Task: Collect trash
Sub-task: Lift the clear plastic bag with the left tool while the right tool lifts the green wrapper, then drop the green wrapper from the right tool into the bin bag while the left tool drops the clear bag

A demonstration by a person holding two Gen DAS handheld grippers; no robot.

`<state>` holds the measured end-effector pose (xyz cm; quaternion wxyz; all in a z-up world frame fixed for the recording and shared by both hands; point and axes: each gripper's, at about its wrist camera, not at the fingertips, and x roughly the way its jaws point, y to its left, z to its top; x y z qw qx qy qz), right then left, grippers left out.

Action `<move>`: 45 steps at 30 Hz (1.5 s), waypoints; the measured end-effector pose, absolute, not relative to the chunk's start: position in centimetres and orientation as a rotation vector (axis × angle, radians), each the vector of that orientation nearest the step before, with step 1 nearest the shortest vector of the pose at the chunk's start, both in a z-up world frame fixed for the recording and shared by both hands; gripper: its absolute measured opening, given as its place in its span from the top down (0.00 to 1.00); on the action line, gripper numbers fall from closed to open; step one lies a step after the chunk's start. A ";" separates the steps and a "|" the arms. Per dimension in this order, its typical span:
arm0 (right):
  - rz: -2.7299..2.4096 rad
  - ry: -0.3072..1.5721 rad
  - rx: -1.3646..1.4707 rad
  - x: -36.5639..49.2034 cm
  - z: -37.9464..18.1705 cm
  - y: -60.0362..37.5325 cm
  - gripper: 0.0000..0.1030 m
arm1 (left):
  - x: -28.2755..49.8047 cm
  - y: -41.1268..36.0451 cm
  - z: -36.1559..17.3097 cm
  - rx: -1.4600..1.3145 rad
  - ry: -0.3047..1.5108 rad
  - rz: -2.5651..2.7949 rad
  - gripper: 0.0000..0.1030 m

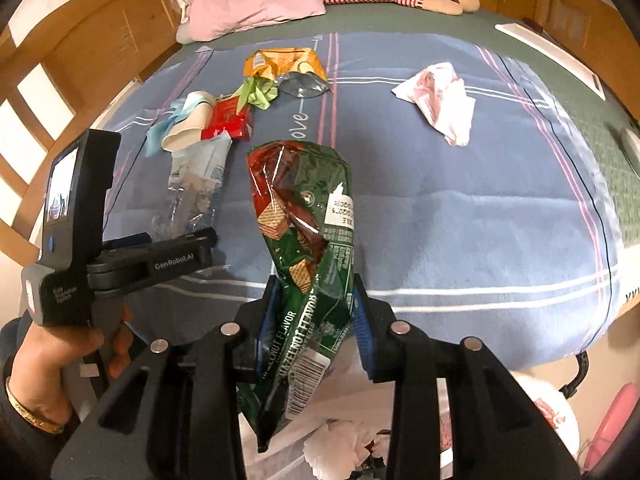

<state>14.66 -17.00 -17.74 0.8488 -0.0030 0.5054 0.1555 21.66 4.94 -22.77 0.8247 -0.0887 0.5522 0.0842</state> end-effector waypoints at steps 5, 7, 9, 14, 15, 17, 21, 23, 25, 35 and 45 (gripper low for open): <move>0.331 1.062 0.011 14.3 -17.6 -17.1 0.66 | 21.6 4.9 -22.7 -0.199 1.158 0.180 0.20; 0.335 1.058 0.009 14.2 -17.6 -16.9 0.66 | 21.4 5.4 -22.5 -0.199 1.145 0.195 0.29; 0.336 1.058 0.008 14.1 -17.5 -16.8 0.66 | 21.1 5.7 -22.3 -0.204 1.142 0.201 0.34; 0.342 1.060 0.002 14.0 -17.6 -16.5 0.66 | 21.0 6.1 -22.0 -0.207 1.130 0.213 0.50; 0.342 1.061 0.003 13.9 -17.7 -16.4 0.66 | 20.9 6.2 -21.9 -0.209 1.127 0.212 0.55; 0.343 1.062 0.007 13.9 -17.7 -16.3 0.66 | 20.8 6.3 -21.7 -0.218 1.119 0.199 0.64; 0.344 1.062 0.007 13.8 -17.8 -16.4 0.66 | 20.6 6.3 -21.3 -0.225 1.105 0.177 0.72; 0.340 1.064 0.007 13.9 -17.8 -16.3 0.66 | 20.4 6.2 -21.2 -0.220 1.100 0.174 0.73; 0.338 1.066 0.009 13.9 -17.9 -16.3 0.66 | 20.4 6.0 -21.0 -0.212 1.090 0.172 0.73; 0.350 0.996 0.022 12.7 -15.0 -17.0 0.66 | 17.4 5.6 -16.5 -0.199 0.850 0.129 0.74; 0.311 0.803 -0.033 5.7 -6.3 -22.8 0.66 | 6.7 1.3 -7.7 -0.088 0.726 0.054 0.74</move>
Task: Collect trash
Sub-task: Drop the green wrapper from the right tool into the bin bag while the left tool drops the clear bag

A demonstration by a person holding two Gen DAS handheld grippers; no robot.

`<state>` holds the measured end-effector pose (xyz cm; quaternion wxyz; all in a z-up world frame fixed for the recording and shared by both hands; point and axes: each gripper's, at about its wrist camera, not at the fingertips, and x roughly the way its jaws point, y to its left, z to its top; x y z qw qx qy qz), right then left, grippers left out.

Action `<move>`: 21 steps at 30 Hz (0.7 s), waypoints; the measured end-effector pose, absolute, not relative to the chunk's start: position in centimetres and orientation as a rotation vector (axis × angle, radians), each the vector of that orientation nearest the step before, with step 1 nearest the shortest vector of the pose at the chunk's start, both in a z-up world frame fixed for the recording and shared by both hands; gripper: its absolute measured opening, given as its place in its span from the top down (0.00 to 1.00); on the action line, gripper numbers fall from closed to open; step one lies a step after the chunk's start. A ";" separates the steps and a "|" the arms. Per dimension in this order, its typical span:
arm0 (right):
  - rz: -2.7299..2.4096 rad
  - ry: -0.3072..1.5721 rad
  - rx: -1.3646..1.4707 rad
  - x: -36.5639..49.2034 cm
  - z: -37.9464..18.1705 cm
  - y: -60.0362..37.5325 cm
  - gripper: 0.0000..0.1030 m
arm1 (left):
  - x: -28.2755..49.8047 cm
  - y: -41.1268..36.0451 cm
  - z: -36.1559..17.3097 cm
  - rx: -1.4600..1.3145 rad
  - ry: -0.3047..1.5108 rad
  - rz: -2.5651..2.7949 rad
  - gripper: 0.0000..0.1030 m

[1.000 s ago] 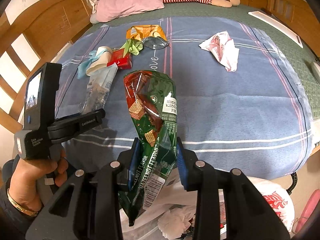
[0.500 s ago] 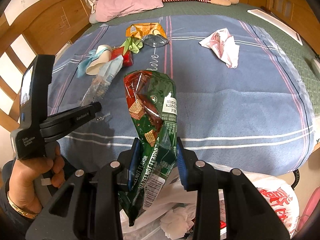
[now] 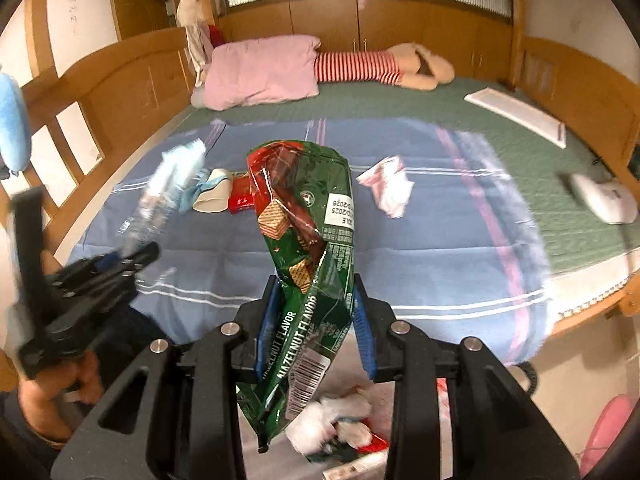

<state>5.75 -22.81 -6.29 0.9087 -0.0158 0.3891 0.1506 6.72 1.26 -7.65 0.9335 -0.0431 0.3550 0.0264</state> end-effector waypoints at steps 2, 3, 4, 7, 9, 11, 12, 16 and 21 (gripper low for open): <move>0.307 0.792 -0.032 4.3 -5.4 -24.1 0.66 | 4.2 0.4 -5.4 -0.091 0.695 0.005 0.73; 0.307 0.787 -0.030 3.5 -4.9 -24.8 0.66 | 3.5 0.1 -4.8 -0.091 0.689 -0.011 0.73; 0.306 0.781 -0.033 2.9 -4.5 -25.3 0.66 | 2.4 -0.3 -3.9 -0.089 0.681 -0.035 0.73; 0.312 0.786 -0.051 1.5 -4.5 -26.2 0.66 | 0.9 -1.6 -2.4 -0.065 0.662 -0.083 0.73; 0.327 0.829 -0.055 1.4 -5.7 -26.2 0.66 | 0.0 -2.8 -1.8 -0.040 0.654 -0.103 0.73; 0.310 0.877 -0.068 1.2 -7.1 -26.4 0.65 | -0.1 -3.8 -1.7 -0.022 0.659 -0.128 0.73; 0.302 0.907 -0.071 1.4 -7.9 -26.5 0.64 | -0.3 -4.3 -1.7 -0.013 0.661 -0.135 0.73; 0.258 0.975 -0.066 1.8 -9.9 -27.6 0.35 | -0.3 -5.7 -2.2 0.018 0.677 -0.159 0.73; 0.231 0.873 0.100 1.5 -7.3 -31.0 0.25 | -0.1 -6.8 -2.9 0.042 0.713 -0.202 0.73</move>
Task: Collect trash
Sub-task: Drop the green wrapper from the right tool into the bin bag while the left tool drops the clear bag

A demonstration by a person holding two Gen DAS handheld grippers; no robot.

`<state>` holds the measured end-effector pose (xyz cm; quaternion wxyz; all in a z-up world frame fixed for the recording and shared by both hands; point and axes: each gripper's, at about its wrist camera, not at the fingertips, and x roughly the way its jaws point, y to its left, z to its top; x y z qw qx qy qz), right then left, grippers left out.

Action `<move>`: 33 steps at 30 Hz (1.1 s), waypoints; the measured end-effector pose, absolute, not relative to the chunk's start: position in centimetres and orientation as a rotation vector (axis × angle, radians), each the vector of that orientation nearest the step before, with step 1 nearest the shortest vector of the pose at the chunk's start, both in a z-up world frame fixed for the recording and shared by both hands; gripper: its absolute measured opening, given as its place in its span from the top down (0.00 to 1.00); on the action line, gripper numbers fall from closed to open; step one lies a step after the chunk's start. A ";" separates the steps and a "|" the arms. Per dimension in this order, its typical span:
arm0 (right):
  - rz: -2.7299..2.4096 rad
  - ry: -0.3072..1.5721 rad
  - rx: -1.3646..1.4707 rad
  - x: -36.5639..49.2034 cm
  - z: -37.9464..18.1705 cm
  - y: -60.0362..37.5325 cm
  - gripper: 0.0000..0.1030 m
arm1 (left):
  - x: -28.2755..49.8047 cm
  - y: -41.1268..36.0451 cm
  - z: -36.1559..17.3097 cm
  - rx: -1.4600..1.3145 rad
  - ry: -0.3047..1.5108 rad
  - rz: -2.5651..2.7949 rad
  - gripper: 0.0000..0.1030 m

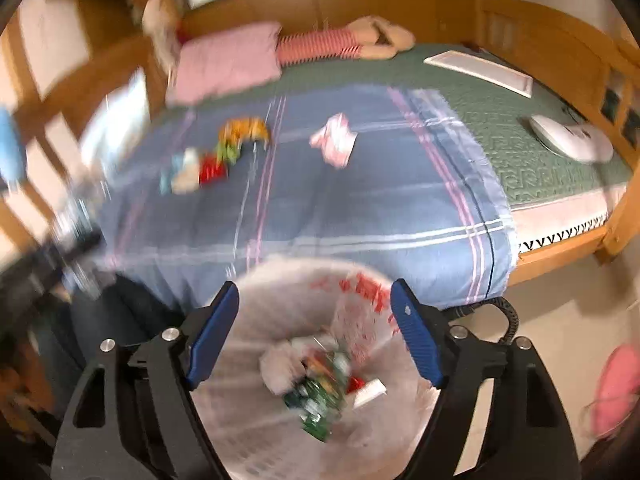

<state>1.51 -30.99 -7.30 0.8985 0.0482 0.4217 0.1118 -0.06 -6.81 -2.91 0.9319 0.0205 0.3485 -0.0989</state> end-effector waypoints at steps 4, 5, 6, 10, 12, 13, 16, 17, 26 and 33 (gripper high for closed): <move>0.176 0.796 0.183 1.2 -5.6 -33.5 0.22 | 0.1 -8.8 -3.9 0.095 0.760 -0.294 0.73; 0.163 0.785 0.201 1.2 -5.4 -34.1 0.22 | 0.0 -9.4 -4.3 0.116 0.773 -0.323 0.72; 0.157 0.780 0.215 1.3 -5.2 -34.6 0.22 | 0.0 -9.8 -4.7 0.128 0.786 -0.350 0.72; 0.137 0.769 0.287 1.5 -5.0 -36.2 0.22 | -0.4 -11.9 -6.0 0.174 0.842 -0.451 0.47; 0.131 0.773 0.300 1.5 -5.1 -36.4 0.22 | -0.8 -12.4 -6.1 0.186 0.835 -0.455 0.30; 0.129 0.773 0.302 1.6 -5.1 -36.5 0.22 | -0.8 -12.4 -6.0 0.188 0.830 -0.459 0.28; 0.126 0.773 0.302 1.5 -5.3 -36.6 0.22 | -0.9 -12.5 -5.7 0.193 0.810 -0.440 0.22; 0.128 0.774 0.302 1.5 -5.3 -36.6 0.22 | -0.9 -12.4 -5.6 0.191 0.809 -0.431 0.21; 0.139 0.812 0.284 2.6 -6.8 -35.5 0.22 | 3.0 -7.0 -5.5 0.067 0.772 -0.194 0.20; 0.115 0.887 0.294 4.5 -9.9 -35.3 0.22 | 15.2 8.8 -10.9 -0.374 0.964 0.134 0.19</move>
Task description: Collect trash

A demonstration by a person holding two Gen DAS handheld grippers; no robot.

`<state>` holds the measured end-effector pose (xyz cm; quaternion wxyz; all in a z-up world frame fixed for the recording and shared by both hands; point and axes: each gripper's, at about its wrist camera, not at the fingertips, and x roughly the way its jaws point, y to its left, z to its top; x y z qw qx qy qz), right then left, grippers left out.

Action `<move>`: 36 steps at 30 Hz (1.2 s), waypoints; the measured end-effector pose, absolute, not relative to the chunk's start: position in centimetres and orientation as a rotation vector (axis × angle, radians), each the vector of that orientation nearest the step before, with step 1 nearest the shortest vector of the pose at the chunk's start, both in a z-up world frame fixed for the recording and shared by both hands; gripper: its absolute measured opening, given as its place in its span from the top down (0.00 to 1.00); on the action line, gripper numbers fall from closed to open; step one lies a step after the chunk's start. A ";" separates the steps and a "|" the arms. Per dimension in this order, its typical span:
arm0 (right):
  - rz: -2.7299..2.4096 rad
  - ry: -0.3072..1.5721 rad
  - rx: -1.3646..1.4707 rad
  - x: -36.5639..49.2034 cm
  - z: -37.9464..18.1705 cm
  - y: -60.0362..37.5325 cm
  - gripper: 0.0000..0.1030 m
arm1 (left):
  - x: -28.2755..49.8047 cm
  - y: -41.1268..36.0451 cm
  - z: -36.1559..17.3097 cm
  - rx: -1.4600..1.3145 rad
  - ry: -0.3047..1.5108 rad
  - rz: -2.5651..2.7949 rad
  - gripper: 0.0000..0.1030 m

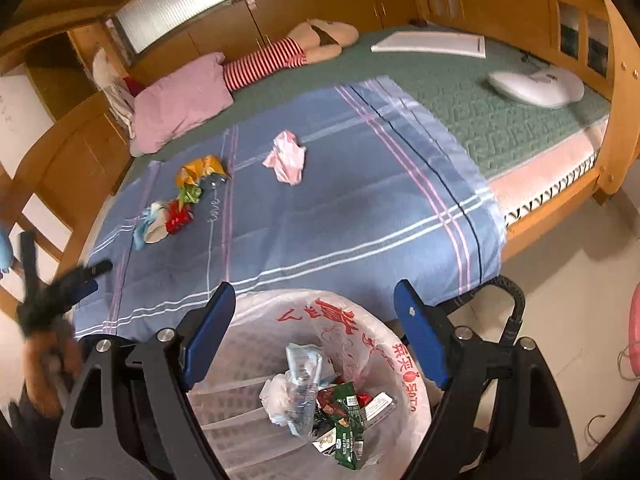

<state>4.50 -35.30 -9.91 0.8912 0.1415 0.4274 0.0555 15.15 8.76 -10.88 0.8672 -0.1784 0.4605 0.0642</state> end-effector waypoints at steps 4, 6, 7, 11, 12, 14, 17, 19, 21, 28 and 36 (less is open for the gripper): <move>0.094 0.936 0.314 5.7 -12.1 -35.6 0.22 | 21.7 15.7 -13.7 -0.489 1.014 0.248 0.19; 0.083 0.958 0.318 6.1 -13.0 -35.9 0.22 | 24.2 17.6 -14.7 -0.500 1.015 0.286 0.15; 0.070 0.978 0.320 6.6 -13.8 -36.1 0.22 | 25.8 18.8 -15.4 -0.500 1.007 0.312 0.14; 0.033 1.020 0.343 7.5 -15.3 -36.7 0.22 | 30.6 20.0 -17.7 -0.512 1.034 0.303 0.08; 0.028 1.028 0.347 7.7 -15.5 -36.8 0.22 | 32.0 19.7 -18.6 -0.529 1.067 0.257 0.08; 0.017 1.048 0.352 8.2 -16.0 -36.7 0.22 | 34.2 19.2 -20.4 -0.591 1.113 0.157 0.07; 0.018 1.059 0.345 9.0 -16.3 -36.4 0.22 | 35.4 18.3 -22.3 -0.639 1.143 0.132 0.04; 0.023 1.056 0.343 9.6 -16.3 -36.1 0.22 | 35.4 16.9 -22.2 -0.512 1.105 0.132 0.08; 0.036 1.043 0.346 10.4 -16.1 -35.8 0.22 | 35.0 15.4 -22.0 -0.364 1.104 0.136 0.57; 0.114 0.976 0.329 14.6 -14.9 -32.7 0.22 | 30.4 15.0 -20.2 -0.486 1.126 0.054 0.76; 0.154 0.994 0.316 25.0 -15.7 -28.2 0.22 | 19.8 6.5 -21.3 -0.556 1.136 -0.062 0.74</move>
